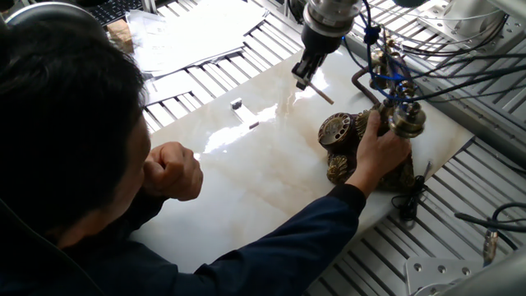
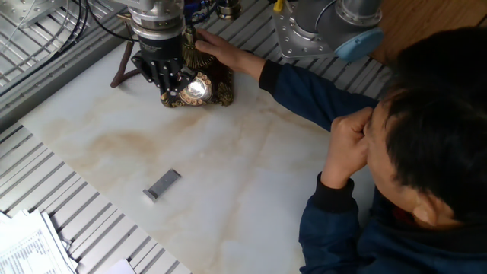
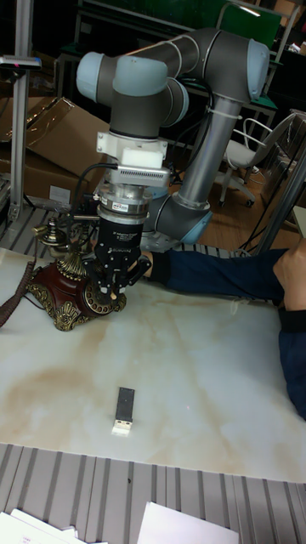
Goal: Dial a number on an old rotary phone
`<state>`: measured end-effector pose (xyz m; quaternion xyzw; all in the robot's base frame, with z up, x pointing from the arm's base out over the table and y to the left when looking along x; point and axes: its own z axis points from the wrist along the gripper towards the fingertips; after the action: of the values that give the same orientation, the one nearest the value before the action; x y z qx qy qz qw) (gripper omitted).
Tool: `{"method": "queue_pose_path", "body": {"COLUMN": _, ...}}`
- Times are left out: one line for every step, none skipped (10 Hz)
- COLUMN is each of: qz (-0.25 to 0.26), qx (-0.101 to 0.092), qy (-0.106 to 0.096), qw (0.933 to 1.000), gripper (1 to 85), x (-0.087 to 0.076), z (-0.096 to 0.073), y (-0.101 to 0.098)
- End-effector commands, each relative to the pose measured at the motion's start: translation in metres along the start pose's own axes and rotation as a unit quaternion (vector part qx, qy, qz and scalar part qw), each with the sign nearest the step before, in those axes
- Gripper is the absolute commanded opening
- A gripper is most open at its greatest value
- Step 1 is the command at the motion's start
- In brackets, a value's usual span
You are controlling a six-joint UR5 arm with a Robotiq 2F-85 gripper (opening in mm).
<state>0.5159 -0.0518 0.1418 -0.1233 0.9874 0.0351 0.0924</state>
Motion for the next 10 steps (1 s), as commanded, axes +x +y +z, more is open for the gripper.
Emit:
{"method": "queue_pose_path", "body": {"qz": 0.005, "qx": -0.012, "qy": -0.004, "qw": 0.9999, "gripper": 2.0, "x": 0.004, "z": 0.003, "y": 0.01}}
{"method": "queue_pose_path", "body": {"qz": 0.005, "qx": -0.009, "qy": -0.005, "qw": 0.9999, "gripper": 2.0, "x": 0.003, "z": 0.004, "y": 0.011}}
{"method": "queue_pose_path", "body": {"qz": 0.002, "qx": -0.005, "qy": -0.005, "qw": 1.0, "gripper": 2.0, "x": 0.003, "z": 0.006, "y": 0.01}}
{"method": "queue_pose_path", "body": {"qz": -0.004, "qx": -0.005, "qy": -0.006, "qw": 1.0, "gripper": 2.0, "x": 0.005, "z": 0.008, "y": 0.007}}
{"method": "queue_pose_path", "body": {"qz": -0.012, "qx": -0.005, "qy": -0.007, "qw": 0.9999, "gripper": 2.0, "x": 0.006, "z": 0.009, "y": 0.005}}
{"method": "queue_pose_path", "body": {"qz": -0.022, "qx": -0.005, "qy": -0.007, "qw": 0.9997, "gripper": 2.0, "x": 0.008, "z": 0.009, "y": 0.004}}
{"method": "queue_pose_path", "body": {"qz": -0.025, "qx": -0.003, "qy": -0.008, "qw": 0.9996, "gripper": 2.0, "x": 0.009, "z": 0.01, "y": 0.002}}
{"method": "queue_pose_path", "body": {"qz": -0.031, "qx": -0.002, "qy": -0.009, "qw": 0.9995, "gripper": 2.0, "x": 0.011, "z": 0.011, "y": 0.0}}
{"method": "queue_pose_path", "body": {"qz": -0.035, "qx": -0.003, "qy": -0.01, "qw": 0.9993, "gripper": 2.0, "x": 0.014, "z": 0.013, "y": -0.001}}
{"method": "queue_pose_path", "body": {"qz": -0.038, "qx": -0.005, "qy": -0.012, "qw": 0.9992, "gripper": 2.0, "x": 0.016, "z": 0.016, "y": -0.002}}
